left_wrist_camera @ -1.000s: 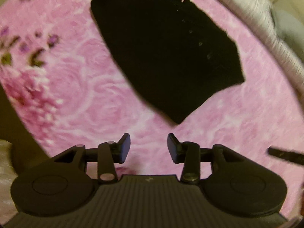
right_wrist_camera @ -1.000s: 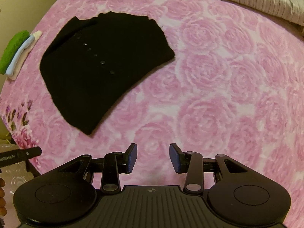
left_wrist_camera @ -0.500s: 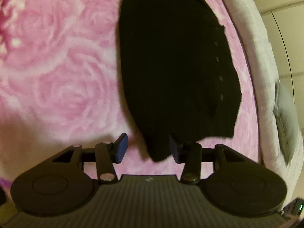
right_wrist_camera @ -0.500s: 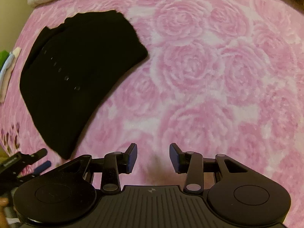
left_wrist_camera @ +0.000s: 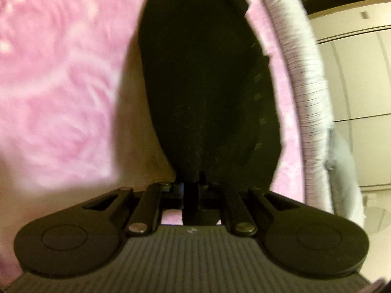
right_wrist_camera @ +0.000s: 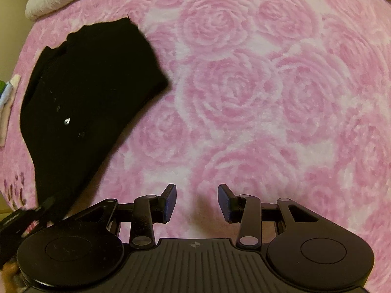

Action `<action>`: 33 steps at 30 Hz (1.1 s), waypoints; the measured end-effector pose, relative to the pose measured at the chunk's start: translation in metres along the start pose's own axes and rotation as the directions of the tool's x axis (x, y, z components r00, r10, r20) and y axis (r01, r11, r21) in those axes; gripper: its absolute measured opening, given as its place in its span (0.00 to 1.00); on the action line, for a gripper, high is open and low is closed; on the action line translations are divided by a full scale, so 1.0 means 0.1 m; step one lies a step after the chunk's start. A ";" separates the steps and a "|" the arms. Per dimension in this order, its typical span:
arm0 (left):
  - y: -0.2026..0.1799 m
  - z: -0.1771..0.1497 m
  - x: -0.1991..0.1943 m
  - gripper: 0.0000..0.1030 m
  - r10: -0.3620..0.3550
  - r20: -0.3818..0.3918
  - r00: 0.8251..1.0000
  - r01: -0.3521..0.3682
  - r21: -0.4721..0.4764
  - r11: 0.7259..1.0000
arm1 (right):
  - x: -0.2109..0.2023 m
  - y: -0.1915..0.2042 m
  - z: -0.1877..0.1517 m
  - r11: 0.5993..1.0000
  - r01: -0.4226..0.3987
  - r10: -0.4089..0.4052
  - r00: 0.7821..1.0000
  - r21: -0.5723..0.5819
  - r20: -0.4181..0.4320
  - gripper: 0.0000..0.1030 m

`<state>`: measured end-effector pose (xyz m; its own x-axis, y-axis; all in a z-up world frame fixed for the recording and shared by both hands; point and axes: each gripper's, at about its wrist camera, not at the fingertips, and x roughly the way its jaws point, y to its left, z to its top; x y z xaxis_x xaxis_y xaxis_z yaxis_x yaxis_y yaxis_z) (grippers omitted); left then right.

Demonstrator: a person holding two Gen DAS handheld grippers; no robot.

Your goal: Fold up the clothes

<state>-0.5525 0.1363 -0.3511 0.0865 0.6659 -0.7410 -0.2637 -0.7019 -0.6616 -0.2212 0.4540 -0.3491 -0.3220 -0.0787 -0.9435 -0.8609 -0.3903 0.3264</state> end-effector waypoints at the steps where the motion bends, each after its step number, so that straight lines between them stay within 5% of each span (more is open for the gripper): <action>1: 0.07 0.04 -0.18 0.06 0.032 0.008 0.999 -0.032 0.018 0.999 | -0.01 -0.02 -0.03 1.000 -0.005 0.005 1.000 0.006 -0.003 0.40; 4: 0.38 0.18 -0.70 0.06 0.169 0.027 0.985 -0.171 0.057 0.984 | -0.02 -0.06 -0.16 1.000 -0.022 0.022 1.000 0.008 -0.021 0.40; 10: 0.80 0.35 -0.76 0.14 0.310 0.015 0.951 -0.310 0.090 0.947 | 0.10 -0.04 -0.50 0.997 -0.073 0.073 0.993 0.003 -0.094 0.40; 14: 0.89 0.36 -0.63 0.19 0.364 -0.003 0.931 -0.359 0.148 0.921 | 0.24 0.09 -0.68 0.981 -0.192 0.194 0.977 0.033 -0.086 0.40; 24: 1.13 0.37 -0.64 0.32 0.331 -0.007 0.944 -0.329 0.090 0.940 | 0.83 0.27 -0.98 0.873 -0.405 0.419 0.908 0.272 0.006 0.40; 28: 1.21 0.38 -0.52 0.34 0.305 -0.016 0.952 -0.302 0.086 0.949 | 0.98 0.37 -0.99 0.872 -0.395 0.405 0.914 0.289 0.027 0.40; 29: 1.23 0.38 -0.48 0.34 0.296 -0.020 0.955 -0.293 0.090 0.952 | 0.97 0.41 -0.99 0.875 -0.395 0.403 0.915 0.281 0.032 0.33; 31: 1.24 0.38 -0.43 0.11 0.269 -0.027 0.963 -0.264 0.113 0.958 | 0.95 0.50 -1.01 0.908 -0.364 0.371 0.929 0.210 0.004 0.10; 33: 1.25 0.40 -0.44 0.08 0.238 -0.033 0.971 -0.232 0.137 0.963 | 0.87 0.53 -1.04 0.915 -0.357 0.361 0.932 0.186 0.013 0.10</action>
<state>-0.6275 0.0291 -0.3966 0.0533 0.4709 -0.8806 -0.4057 -0.7956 -0.4499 -0.2537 0.3312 -0.4202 -0.6163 -0.2027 -0.7609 -0.7462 -0.1586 0.6466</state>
